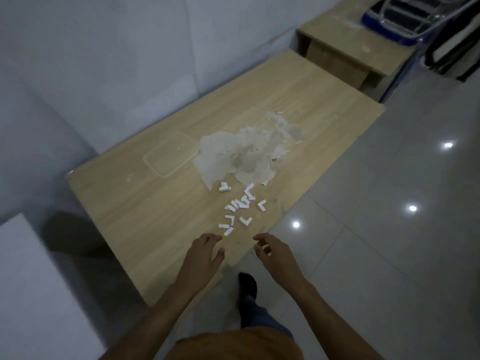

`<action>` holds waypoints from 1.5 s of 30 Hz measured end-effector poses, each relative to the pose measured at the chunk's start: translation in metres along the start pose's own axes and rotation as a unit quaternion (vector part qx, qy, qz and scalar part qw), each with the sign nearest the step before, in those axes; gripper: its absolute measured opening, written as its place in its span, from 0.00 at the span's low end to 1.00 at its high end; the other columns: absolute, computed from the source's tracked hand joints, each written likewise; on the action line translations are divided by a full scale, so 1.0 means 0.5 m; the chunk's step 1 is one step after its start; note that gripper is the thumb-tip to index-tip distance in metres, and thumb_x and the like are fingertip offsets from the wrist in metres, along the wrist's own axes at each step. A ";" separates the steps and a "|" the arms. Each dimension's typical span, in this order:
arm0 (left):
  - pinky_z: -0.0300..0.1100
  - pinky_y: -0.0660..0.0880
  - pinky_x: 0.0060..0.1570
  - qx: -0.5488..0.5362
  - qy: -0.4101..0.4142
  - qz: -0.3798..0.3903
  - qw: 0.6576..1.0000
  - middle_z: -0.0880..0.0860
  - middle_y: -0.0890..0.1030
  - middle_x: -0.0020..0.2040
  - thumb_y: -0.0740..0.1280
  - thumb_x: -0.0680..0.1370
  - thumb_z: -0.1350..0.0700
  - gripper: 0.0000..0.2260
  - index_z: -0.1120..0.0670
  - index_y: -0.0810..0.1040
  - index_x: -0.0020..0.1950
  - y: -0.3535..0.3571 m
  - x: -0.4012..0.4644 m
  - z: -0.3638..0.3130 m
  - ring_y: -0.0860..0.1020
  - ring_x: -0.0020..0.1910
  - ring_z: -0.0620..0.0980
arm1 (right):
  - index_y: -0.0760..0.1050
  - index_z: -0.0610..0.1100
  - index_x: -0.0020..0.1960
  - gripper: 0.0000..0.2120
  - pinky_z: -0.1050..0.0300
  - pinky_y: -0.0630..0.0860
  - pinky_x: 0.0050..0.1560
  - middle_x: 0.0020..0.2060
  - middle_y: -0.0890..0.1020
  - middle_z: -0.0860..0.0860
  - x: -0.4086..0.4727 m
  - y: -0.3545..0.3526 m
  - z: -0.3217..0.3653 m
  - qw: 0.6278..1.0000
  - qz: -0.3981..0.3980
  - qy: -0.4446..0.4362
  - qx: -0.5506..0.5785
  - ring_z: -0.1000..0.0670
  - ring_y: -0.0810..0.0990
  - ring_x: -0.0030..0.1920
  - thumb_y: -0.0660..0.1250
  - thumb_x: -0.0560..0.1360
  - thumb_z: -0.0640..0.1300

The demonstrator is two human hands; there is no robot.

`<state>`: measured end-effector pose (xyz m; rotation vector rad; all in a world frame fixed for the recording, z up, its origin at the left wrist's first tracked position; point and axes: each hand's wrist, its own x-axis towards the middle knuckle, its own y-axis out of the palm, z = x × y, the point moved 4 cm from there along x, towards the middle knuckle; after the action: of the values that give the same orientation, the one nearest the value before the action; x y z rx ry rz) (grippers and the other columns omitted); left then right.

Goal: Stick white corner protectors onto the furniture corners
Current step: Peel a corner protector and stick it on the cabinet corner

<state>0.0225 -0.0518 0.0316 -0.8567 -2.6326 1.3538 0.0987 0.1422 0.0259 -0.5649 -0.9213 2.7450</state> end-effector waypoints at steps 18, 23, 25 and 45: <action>0.62 0.66 0.63 0.138 -0.263 0.018 0.955 0.57 0.63 0.76 0.65 0.76 0.47 0.27 0.50 0.65 0.74 0.176 0.034 0.079 0.64 0.73 0.59 | 0.70 0.46 0.68 0.17 0.53 0.75 0.55 0.67 0.69 0.50 0.227 0.035 -0.064 0.962 0.161 -0.121 -0.187 0.49 0.68 0.64 0.60 0.79 0.42; 0.63 0.64 0.65 0.133 -0.272 0.031 0.953 0.56 0.58 0.78 0.59 0.78 0.46 0.27 0.50 0.60 0.76 0.186 0.035 0.079 0.59 0.75 0.59 | 0.68 0.47 0.69 0.18 0.54 0.73 0.54 0.65 0.68 0.48 0.251 0.051 -0.068 0.951 0.154 -0.115 -0.242 0.47 0.68 0.62 0.59 0.79 0.42; 0.62 0.60 0.67 0.139 -0.276 0.055 0.950 0.56 0.52 0.79 0.58 0.79 0.45 0.28 0.50 0.55 0.78 0.193 0.033 0.081 0.54 0.77 0.58 | 0.69 0.47 0.67 0.16 0.55 0.74 0.50 0.64 0.69 0.48 0.254 0.053 -0.068 0.947 0.147 -0.120 -0.259 0.48 0.69 0.60 0.60 0.79 0.43; 0.34 0.71 0.48 -0.387 -0.329 -0.114 0.854 0.44 0.80 0.52 0.65 0.79 0.51 0.05 0.44 0.79 0.53 0.047 0.046 -0.027 0.78 0.52 0.43 | 0.76 0.47 0.54 0.10 0.71 0.70 0.40 0.47 0.79 0.55 0.221 0.009 0.033 0.963 0.180 -0.190 -0.065 0.61 0.76 0.44 0.70 0.74 0.45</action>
<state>0.0174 -0.0197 0.0175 -0.0253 -3.7411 0.5276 -0.0089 0.1626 0.0028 -0.2425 -1.1935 3.2107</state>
